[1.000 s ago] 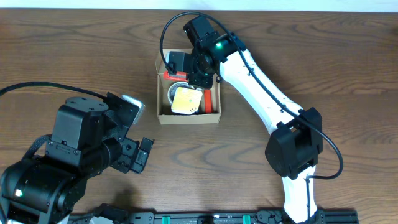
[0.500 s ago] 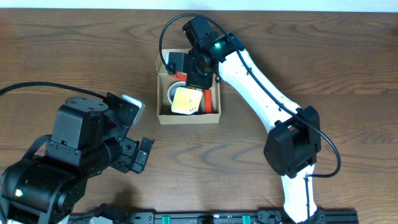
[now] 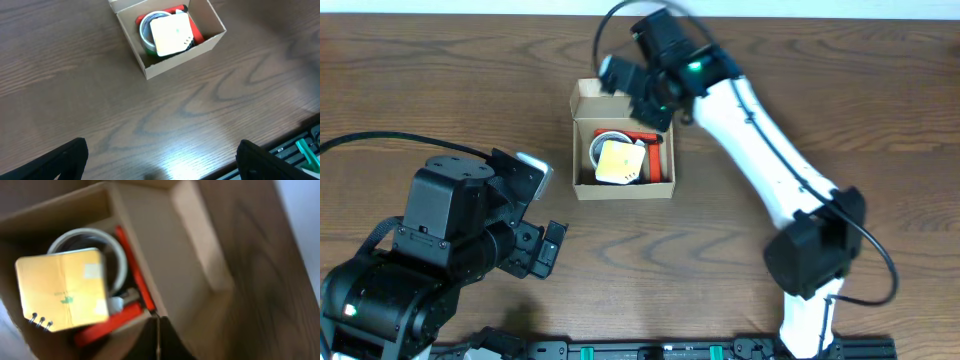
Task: Pack container
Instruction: 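Place the red box cutter into the box and release it, then raise both grippers to the box lid flaps at the back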
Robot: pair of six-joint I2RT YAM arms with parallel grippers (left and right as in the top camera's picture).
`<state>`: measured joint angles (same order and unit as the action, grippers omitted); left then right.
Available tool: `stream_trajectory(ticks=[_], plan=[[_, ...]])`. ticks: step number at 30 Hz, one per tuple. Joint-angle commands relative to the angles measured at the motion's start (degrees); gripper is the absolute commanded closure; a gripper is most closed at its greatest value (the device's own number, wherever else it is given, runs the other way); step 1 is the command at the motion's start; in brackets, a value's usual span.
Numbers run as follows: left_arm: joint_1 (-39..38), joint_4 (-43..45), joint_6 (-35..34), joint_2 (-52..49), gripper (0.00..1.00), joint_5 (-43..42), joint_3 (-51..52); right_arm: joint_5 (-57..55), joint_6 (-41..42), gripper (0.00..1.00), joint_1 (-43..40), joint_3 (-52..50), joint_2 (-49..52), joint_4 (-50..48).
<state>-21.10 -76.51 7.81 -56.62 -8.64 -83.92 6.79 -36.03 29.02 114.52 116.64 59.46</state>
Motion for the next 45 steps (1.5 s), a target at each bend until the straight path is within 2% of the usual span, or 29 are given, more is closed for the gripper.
stream_trajectory(ticks=[1,6,13,17,21,24,29,32,35,40,43,45], plan=[[0.20,-0.17,0.98,0.07,0.05,-0.15,-0.11,3.19,10.47,0.99,-5.64,-0.24,-1.14,0.31],[0.20,-0.13,0.98,0.07,0.05,-0.15,-0.11,12.59,20.61,0.98,-13.75,-0.31,2.56,0.09],[0.20,3.04,0.98,0.07,0.05,-0.20,-0.11,19.23,32.41,0.99,-19.69,-0.33,9.25,0.22],[0.20,3.19,1.03,0.07,0.05,0.98,-0.11,20.48,34.53,0.99,-19.98,-0.33,12.50,0.11],[0.20,8.94,0.98,-0.33,0.05,1.86,0.31,24.20,34.60,0.99,-19.82,-0.33,15.34,-0.13],[0.44,13.70,0.68,-1.88,0.05,6.75,1.84,25.86,34.93,0.99,-19.85,-0.33,17.35,-0.81],[5.57,21.59,-4.28,-8.39,0.05,7.85,2.86,26.29,36.44,0.99,-19.96,-0.33,18.93,-2.16],[10.23,26.34,-4.17,-13.33,0.05,1.75,2.86,26.51,36.44,0.99,-20.04,-0.33,18.93,-3.23],[14.82,30.84,-1.55,-19.17,0.05,-9.57,2.86,26.71,36.44,0.99,-20.04,-0.33,18.95,-3.58],[21.33,37.92,-1.60,-30.10,0.05,-27.58,2.86,26.69,36.41,0.99,-20.00,-0.33,19.12,-4.85],[24.02,41.62,-2.14,-36.28,0.05,-33.20,2.86,26.71,36.44,0.99,-20.00,-0.33,19.12,-5.73],[25.07,43.67,-3.39,-39.78,0.05,-33.92,2.86,26.71,36.44,0.99,-20.00,-0.33,19.12,-5.90]])
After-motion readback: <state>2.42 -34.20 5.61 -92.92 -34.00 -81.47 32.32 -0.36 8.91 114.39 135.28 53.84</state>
